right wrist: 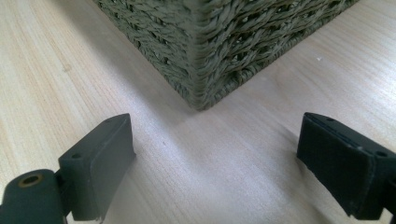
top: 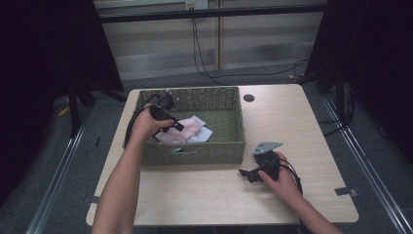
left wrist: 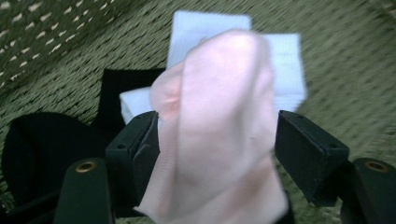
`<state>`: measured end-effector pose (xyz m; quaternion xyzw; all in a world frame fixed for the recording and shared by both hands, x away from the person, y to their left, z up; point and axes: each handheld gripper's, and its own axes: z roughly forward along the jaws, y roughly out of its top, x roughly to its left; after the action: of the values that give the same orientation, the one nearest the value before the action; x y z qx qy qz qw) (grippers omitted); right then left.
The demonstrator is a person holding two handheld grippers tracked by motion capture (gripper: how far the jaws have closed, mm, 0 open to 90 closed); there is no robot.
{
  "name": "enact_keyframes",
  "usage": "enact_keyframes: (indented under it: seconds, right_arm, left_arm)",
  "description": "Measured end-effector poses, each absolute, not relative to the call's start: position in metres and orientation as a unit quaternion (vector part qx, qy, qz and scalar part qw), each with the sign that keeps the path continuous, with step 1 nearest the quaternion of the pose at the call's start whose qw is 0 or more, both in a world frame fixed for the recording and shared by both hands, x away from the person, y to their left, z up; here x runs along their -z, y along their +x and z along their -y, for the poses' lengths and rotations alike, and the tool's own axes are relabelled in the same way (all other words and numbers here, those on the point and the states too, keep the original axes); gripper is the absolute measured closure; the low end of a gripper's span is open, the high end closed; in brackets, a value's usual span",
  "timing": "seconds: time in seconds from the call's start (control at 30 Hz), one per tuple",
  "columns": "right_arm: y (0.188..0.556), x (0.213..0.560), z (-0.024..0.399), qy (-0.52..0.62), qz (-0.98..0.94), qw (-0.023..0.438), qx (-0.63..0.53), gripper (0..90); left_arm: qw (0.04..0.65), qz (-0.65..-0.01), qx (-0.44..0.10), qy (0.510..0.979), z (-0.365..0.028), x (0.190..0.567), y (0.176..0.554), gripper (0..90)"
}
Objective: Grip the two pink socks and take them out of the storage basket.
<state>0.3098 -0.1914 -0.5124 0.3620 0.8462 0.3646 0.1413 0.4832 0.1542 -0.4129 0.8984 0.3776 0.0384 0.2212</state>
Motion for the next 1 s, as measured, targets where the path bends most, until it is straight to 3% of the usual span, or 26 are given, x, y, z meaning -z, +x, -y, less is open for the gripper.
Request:
enact_keyframes:
  seconds: [0.07, 0.13, 0.23, 0.27, 0.33, 1.0]
  right_arm:
    - [0.310, 0.512, 0.191, 0.362, -0.846, 0.141, -0.365, 10.2]
    - [0.310, 0.512, 0.191, 0.362, -0.846, 0.141, -0.365, 10.2]
    - [0.310, 0.512, 0.191, 0.362, -0.846, 0.141, -0.365, 10.2]
    - [0.310, 0.512, 0.191, 0.362, -0.846, 0.140, -0.365, 10.2]
    - [0.310, 0.512, 0.191, 0.362, -0.846, 0.140, -0.365, 10.2]
    - [0.310, 0.512, 0.191, 0.362, -0.846, 0.140, -0.365, 10.2]
  left_arm:
    - [0.209, -0.374, -0.038, 0.903, -0.155, 0.417, 0.484, 37.5]
    - [0.190, -0.355, -0.034, 0.915, -0.155, 0.417, 0.484, 52.8]
    - [0.183, -0.352, -0.034, 0.917, -0.154, 0.415, 0.483, 60.8]
    - [0.185, -0.363, -0.026, 0.913, -0.154, 0.413, 0.483, 75.3]
    - [0.182, -0.361, -0.020, 0.914, -0.153, 0.408, 0.484, 82.8]
    - [0.207, -0.373, 0.015, 0.904, -0.147, 0.346, 0.479, 85.9]
